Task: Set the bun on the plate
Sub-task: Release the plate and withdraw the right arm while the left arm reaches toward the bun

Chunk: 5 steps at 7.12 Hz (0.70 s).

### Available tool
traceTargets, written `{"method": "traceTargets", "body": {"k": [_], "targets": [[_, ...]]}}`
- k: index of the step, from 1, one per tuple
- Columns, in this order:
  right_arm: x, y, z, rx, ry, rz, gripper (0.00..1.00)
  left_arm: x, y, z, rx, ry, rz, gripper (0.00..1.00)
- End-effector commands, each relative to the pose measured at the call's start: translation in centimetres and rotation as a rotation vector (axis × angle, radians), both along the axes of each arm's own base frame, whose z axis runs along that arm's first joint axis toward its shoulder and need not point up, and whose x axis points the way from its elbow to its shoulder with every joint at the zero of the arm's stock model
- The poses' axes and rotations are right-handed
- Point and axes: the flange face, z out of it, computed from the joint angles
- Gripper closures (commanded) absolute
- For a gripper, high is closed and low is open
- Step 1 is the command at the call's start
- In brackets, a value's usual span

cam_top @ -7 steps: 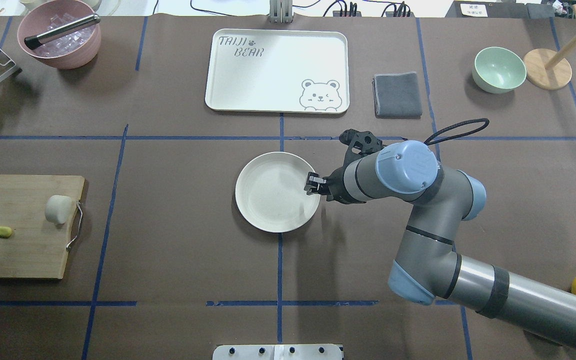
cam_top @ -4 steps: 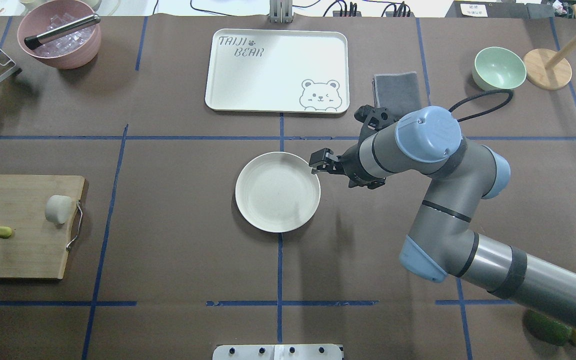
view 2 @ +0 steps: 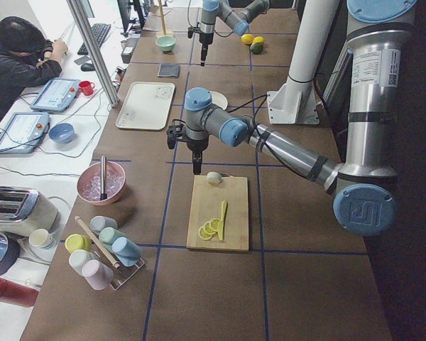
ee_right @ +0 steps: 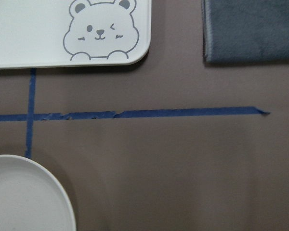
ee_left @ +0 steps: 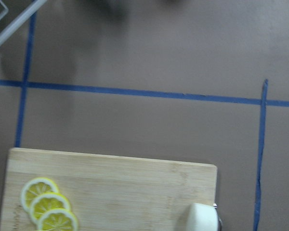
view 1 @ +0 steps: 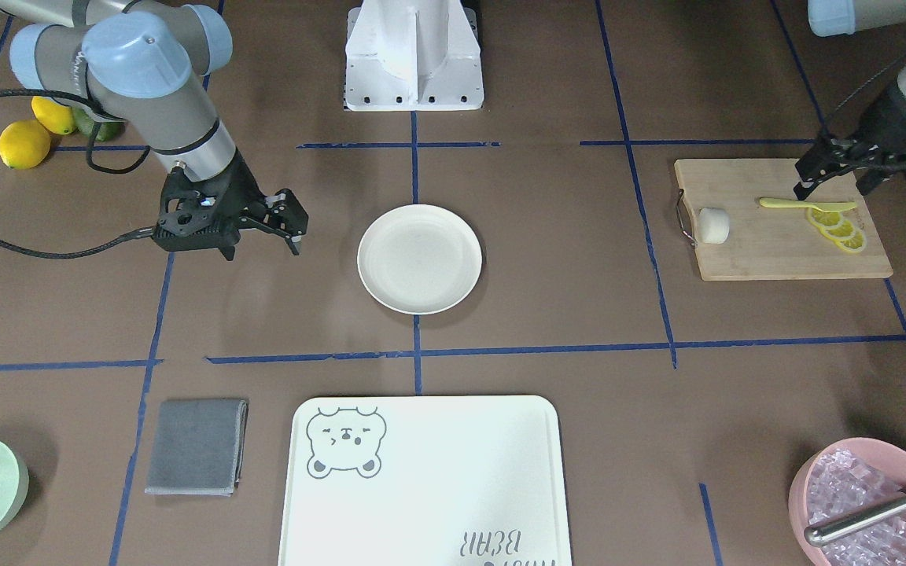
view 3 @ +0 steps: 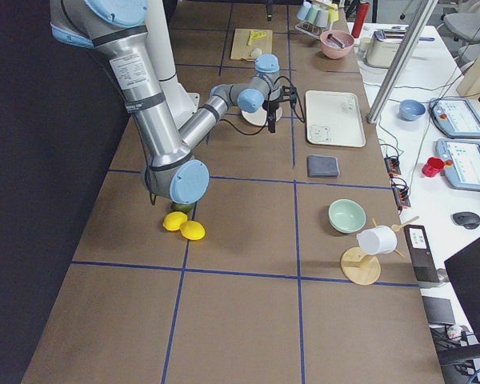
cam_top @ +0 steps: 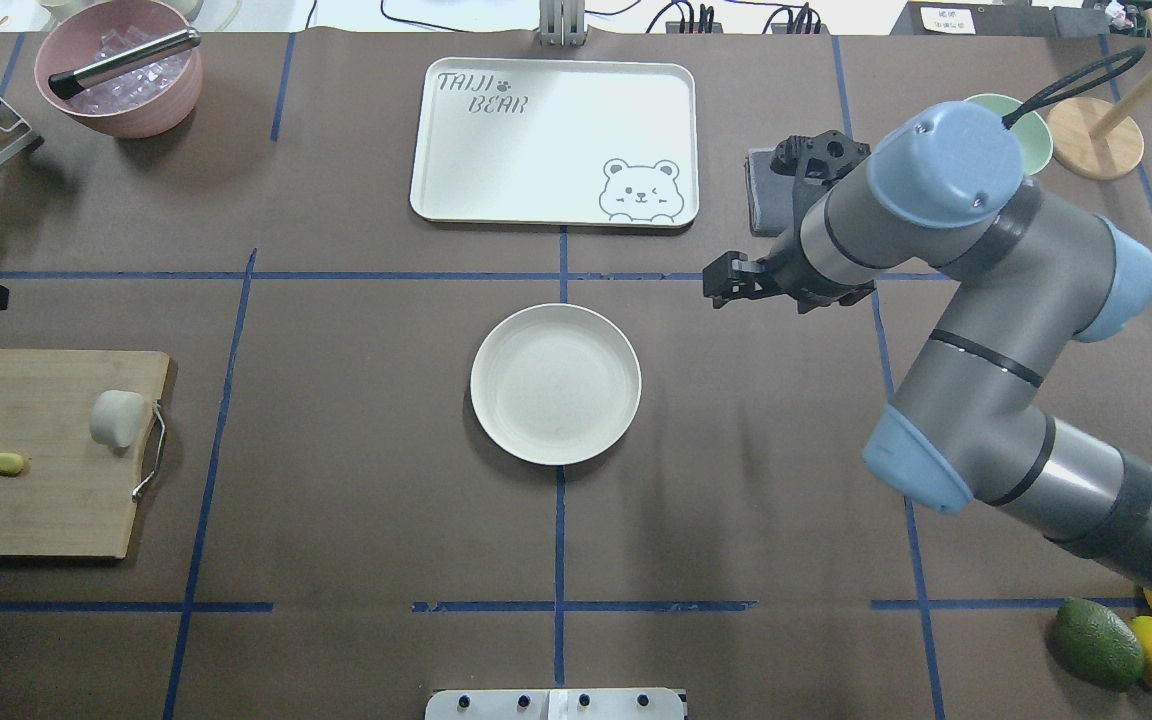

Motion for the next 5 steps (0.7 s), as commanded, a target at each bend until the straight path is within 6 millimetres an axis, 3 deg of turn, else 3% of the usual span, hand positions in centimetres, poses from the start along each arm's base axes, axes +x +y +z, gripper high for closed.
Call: {"method": "traceTargets", "body": {"k": [1, 3, 4, 5], "targets": [[9.3, -2.5, 4.6, 0.023, 0.002, -0.084, 0.00, 5.2, 2.8, 1.8, 0.043, 0.016, -0.037, 0.00], [16.5, -3.3, 9.7, 0.059, 0.028, -0.126, 0.00, 9.6, 3.4, 6.5, 0.073, 0.033, -0.075, 0.00], [19.9, -3.3, 12.2, 0.075, 0.035, -0.146, 0.00, 10.5, 3.7, 8.3, 0.078, 0.059, -0.081, 0.00], [22.7, -3.0, 14.3, 0.076, 0.033, -0.158, 0.00, 10.9, 4.5, 8.4, 0.063, 0.062, -0.080, 0.00]]}}
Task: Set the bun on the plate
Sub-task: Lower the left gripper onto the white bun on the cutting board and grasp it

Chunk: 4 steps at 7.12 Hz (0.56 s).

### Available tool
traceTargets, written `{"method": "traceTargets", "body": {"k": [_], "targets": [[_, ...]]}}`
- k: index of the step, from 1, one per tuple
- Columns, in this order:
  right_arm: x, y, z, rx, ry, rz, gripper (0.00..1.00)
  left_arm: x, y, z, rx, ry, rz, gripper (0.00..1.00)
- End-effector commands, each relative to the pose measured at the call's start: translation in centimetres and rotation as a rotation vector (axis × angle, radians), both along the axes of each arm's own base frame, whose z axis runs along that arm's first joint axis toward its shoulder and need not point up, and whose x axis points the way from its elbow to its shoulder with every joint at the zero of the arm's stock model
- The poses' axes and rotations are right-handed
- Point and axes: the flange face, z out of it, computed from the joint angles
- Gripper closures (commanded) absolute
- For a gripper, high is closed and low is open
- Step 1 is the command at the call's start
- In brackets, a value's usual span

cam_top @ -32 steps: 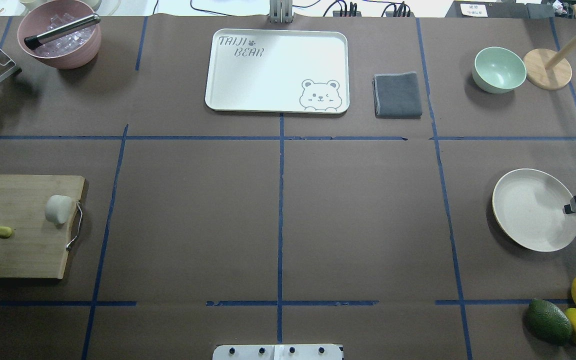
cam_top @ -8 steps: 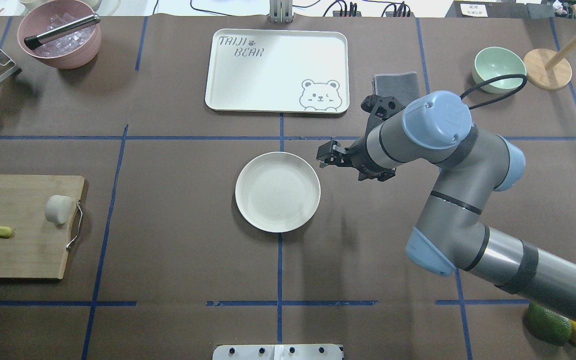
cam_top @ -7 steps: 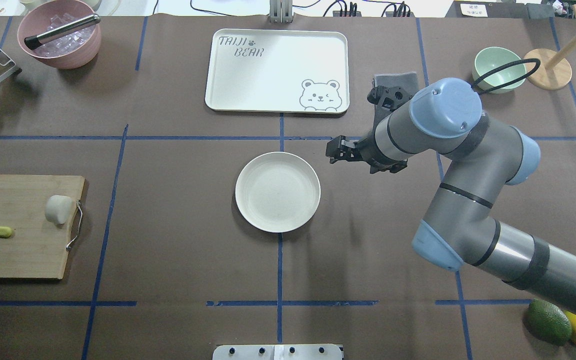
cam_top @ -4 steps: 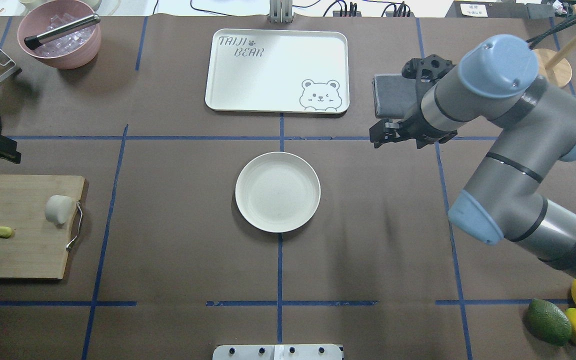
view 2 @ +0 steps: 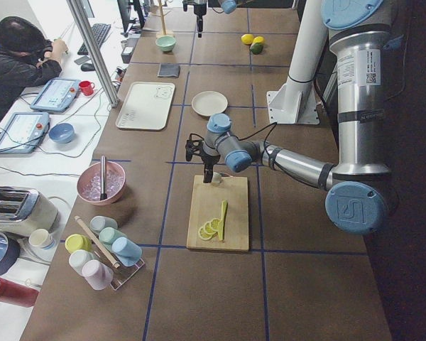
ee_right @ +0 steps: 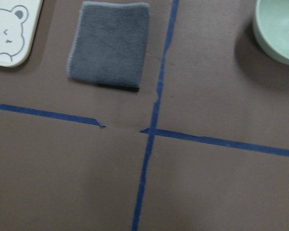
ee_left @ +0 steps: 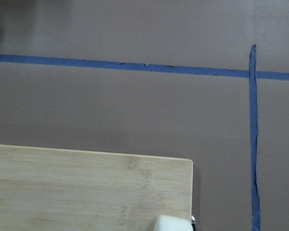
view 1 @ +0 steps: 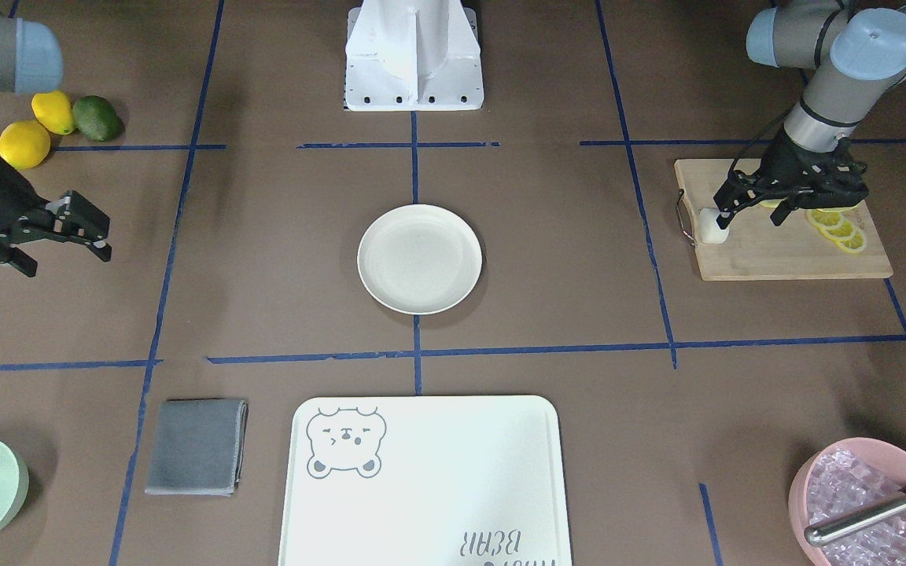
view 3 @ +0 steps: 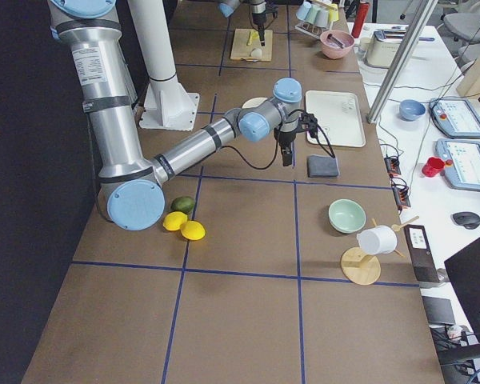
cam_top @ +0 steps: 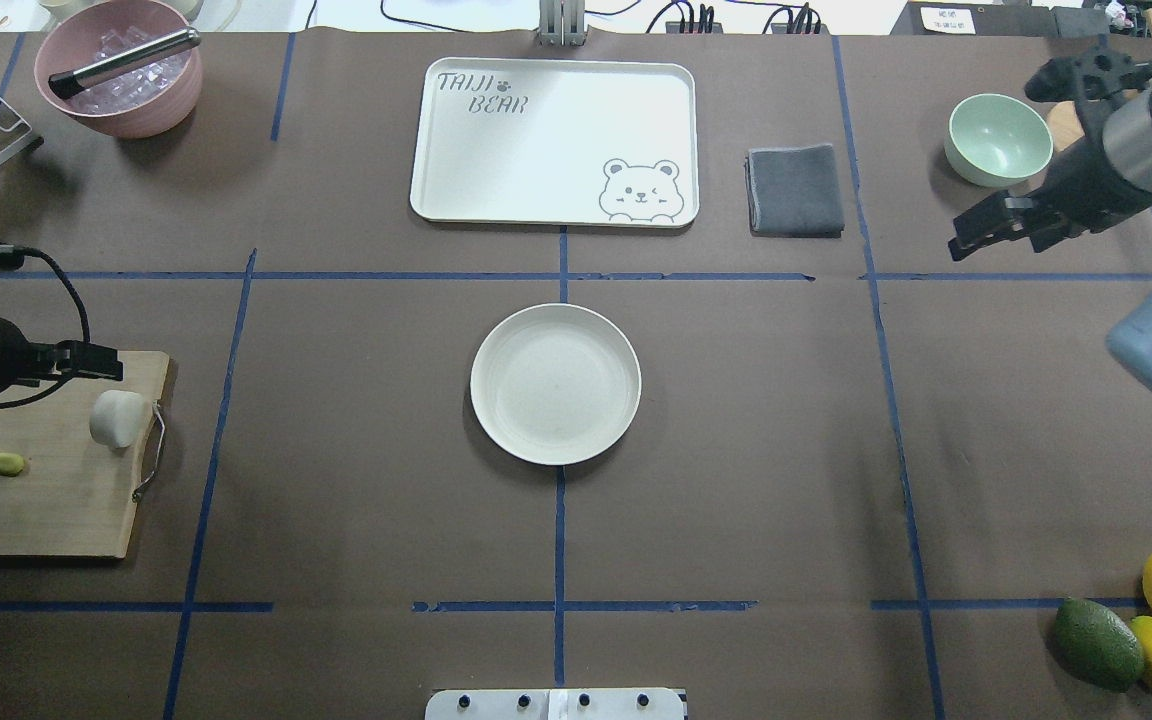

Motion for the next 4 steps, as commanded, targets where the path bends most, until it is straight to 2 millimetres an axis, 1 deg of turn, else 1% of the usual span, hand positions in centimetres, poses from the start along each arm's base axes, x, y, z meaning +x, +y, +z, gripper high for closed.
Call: {"method": "traceTargets", "body": {"k": [1, 2, 3, 4], "targets": [[5.6, 0.6, 3.9, 0.013, -0.003, -0.024, 0.00, 1.8, 1.9, 1.1, -0.005, 0.006, 0.014, 0.00], [6.7, 1.0, 5.2, 0.015, 0.006, -0.030, 0.00, 2.3, 2.4, 1.2, -0.004, -0.001, 0.020, 0.00], [7.8, 1.3, 6.1, 0.020, 0.015, -0.031, 0.00, 3.2, 3.0, 1.4, 0.000, -0.011, 0.025, 0.00], [8.2, 1.3, 6.4, 0.013, 0.019, -0.026, 0.00, 3.6, 3.3, 1.4, 0.002, -0.015, 0.030, 0.01]]}}
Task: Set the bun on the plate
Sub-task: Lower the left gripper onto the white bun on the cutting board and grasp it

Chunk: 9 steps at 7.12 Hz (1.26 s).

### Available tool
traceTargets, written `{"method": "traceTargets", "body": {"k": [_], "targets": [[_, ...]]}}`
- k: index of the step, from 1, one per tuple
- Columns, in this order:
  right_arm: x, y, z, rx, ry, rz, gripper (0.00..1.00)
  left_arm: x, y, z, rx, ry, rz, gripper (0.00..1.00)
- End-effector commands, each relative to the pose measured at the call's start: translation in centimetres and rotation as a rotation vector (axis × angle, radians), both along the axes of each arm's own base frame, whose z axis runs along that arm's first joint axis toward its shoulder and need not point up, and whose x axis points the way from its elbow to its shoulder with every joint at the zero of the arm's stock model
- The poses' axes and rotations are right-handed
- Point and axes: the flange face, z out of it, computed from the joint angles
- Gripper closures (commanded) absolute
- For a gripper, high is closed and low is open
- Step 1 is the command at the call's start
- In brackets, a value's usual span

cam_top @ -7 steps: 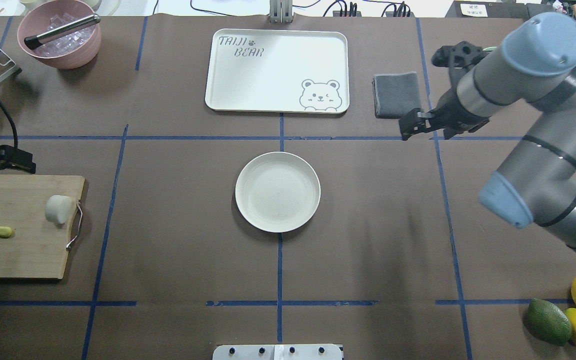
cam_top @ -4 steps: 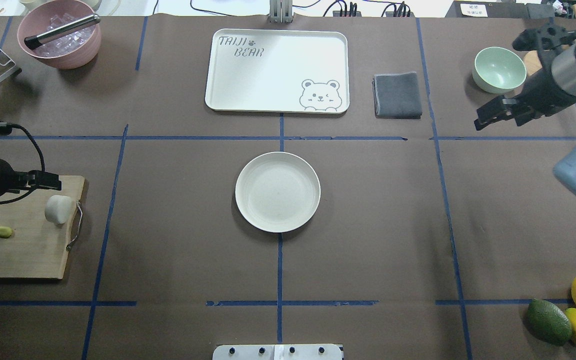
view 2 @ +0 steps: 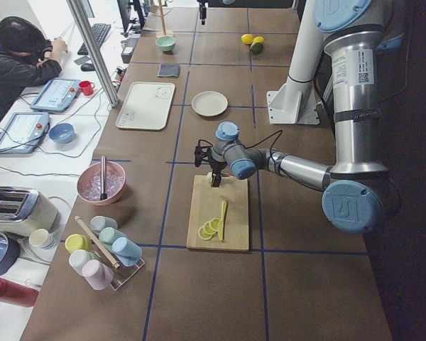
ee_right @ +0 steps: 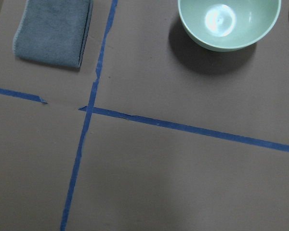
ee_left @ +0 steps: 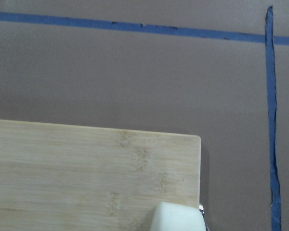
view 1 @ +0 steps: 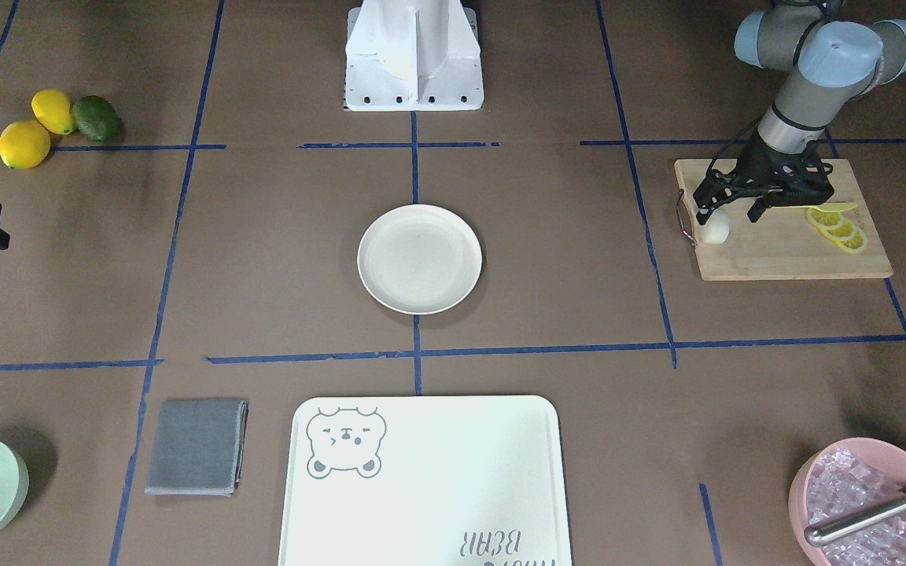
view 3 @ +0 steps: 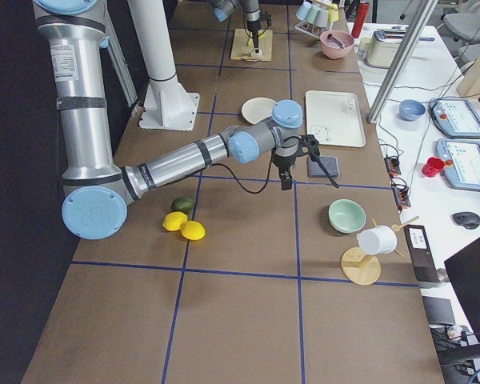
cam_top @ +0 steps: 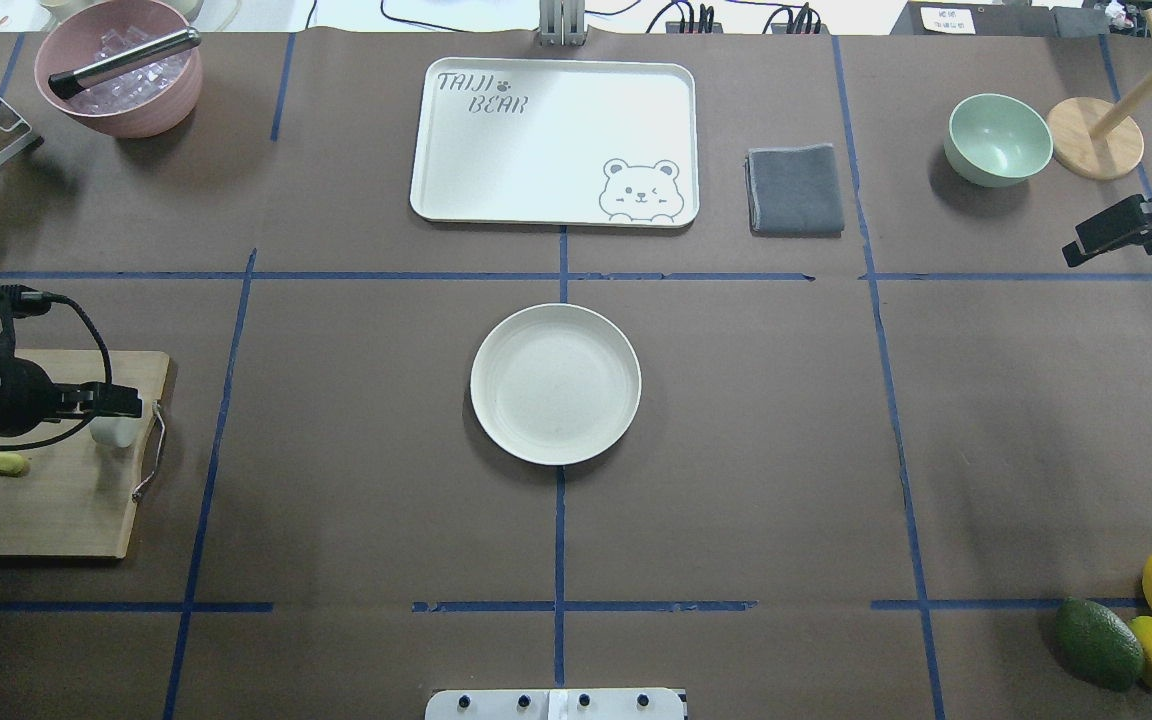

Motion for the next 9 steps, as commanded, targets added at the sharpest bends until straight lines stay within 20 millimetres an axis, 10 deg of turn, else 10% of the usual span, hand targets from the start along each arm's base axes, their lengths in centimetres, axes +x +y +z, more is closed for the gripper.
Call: {"method": "traceTargets", "body": {"k": [1, 9], "targets": [[0.85, 0.23, 0.75, -0.005, 0.006, 0.002, 0.00, 0.57, 0.50, 0.15, 0.002, -0.008, 0.006, 0.06], [1.31, 0.18, 0.93, -0.011, 0.007, 0.011, 0.00, 0.49, 0.47, -0.11, 0.003, -0.007, 0.005, 0.62]]}}
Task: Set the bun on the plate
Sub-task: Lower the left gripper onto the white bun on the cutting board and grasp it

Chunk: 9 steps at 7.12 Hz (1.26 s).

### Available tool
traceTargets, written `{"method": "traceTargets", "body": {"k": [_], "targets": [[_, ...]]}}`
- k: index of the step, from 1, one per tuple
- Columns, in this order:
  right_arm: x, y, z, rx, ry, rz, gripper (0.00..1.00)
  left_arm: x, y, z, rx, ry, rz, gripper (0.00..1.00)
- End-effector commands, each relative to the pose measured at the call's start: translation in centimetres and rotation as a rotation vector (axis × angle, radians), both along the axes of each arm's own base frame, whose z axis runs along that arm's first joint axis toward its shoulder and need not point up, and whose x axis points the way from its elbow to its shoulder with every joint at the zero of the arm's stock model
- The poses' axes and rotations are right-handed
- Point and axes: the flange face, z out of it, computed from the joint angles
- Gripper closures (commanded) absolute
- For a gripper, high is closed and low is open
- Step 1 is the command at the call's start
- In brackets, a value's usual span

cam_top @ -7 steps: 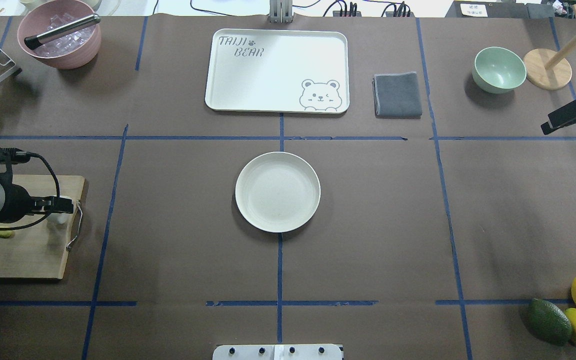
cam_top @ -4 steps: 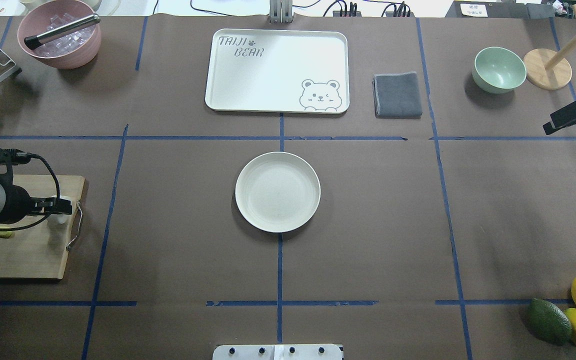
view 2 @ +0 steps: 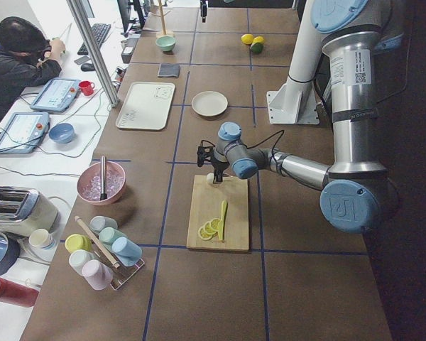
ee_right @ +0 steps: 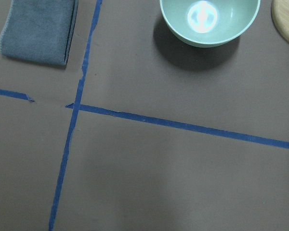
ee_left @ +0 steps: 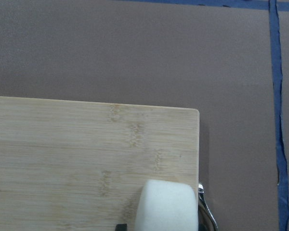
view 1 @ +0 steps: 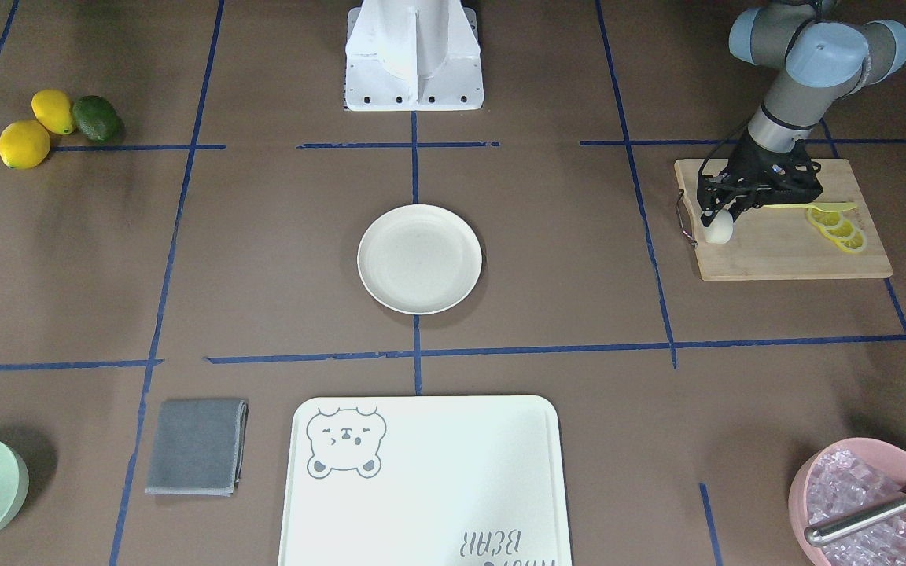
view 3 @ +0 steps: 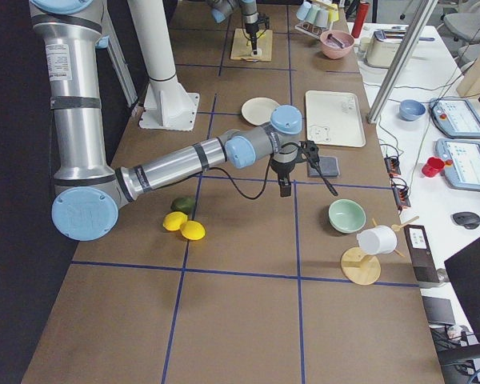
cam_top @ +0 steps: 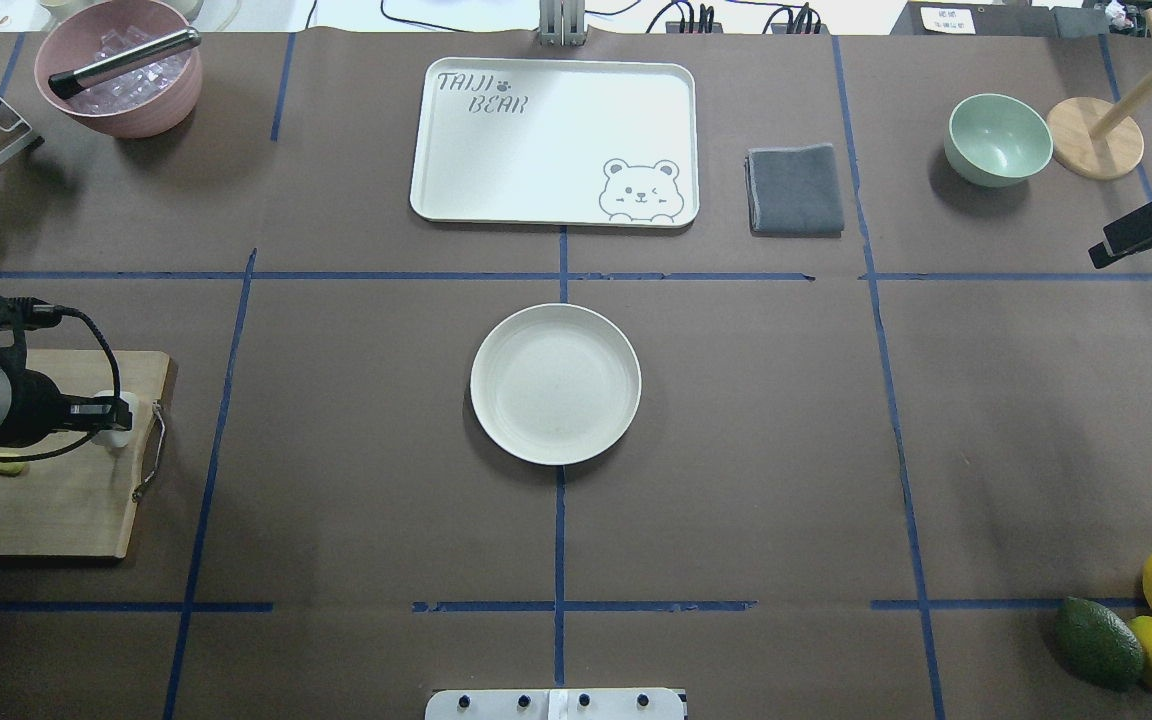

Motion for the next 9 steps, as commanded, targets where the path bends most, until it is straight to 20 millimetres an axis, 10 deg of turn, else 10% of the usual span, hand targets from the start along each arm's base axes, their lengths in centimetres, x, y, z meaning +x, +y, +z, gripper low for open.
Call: {"method": "traceTargets", "body": {"k": [1, 4, 7, 9], "targets": [[0.2, 0.1, 0.2, -0.005, -0.004, 0.000, 0.00, -0.1, 0.0, -0.1, 0.001, 0.002, 0.000, 0.66], [2.0, 0.2, 0.4, -0.020, -0.029, 0.024, 0.00, -2.0, 1.0, -1.5, 0.006, 0.012, 0.003, 0.70], [4.5, 1.2, 2.2, -0.012, -0.020, 0.029, 0.00, -2.5, 2.0, -12.1, -0.068, -0.020, 0.037, 0.71], [9.2, 4.1, 7.3, 0.014, 0.015, 0.003, 0.00, 3.7, -1.7, -22.0, -0.076, -0.020, 0.031, 0.71]]}}
